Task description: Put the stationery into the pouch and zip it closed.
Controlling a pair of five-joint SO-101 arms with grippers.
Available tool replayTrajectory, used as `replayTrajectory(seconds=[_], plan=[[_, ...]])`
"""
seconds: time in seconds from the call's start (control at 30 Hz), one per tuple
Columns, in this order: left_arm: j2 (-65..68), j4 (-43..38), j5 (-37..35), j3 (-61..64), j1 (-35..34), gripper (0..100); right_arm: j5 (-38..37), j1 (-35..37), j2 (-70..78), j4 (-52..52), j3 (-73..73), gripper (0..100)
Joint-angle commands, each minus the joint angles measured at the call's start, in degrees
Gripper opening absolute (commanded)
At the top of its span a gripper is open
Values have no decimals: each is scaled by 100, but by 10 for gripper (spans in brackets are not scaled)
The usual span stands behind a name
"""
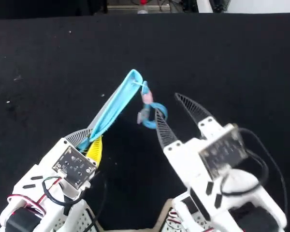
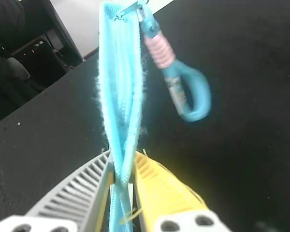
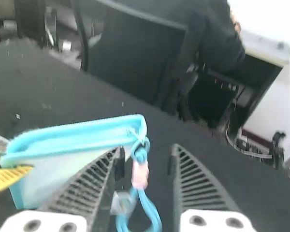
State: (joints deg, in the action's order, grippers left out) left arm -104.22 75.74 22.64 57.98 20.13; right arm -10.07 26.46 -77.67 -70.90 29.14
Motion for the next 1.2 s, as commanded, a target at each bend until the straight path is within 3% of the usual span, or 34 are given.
replayTrajectory(seconds=[0.0, 0.2, 0.33, 0.47, 0.7, 0.87, 1.0, 1.17], plan=[[9, 9, 26, -338, -198, 29, 18, -378, -268, -18, 180, 25], [62, -114, -659, -787, -1455, 30, 53, -1530, -286, 607, 1824, 11], [62, -782, -765, -892, -2255, 30, 62, -1626, -338, 1433, 3160, 11], [220, -1407, -747, -690, -2571, 30, 475, -1635, -338, 2224, 4136, 11], [1503, -2954, -791, -189, -2527, 30, 738, -1662, -338, 3288, 5385, 15], [2813, -4176, -1011, -277, -2000, 30, 747, -2127, -338, 3420, 5534, 15], [3930, -4712, -1011, -497, -1490, 30, 747, -2558, -338, 3429, 5560, 15], [5257, -4941, -1011, -901, -1191, 30, 747, -2602, -338, 3411, 5569, 15]])
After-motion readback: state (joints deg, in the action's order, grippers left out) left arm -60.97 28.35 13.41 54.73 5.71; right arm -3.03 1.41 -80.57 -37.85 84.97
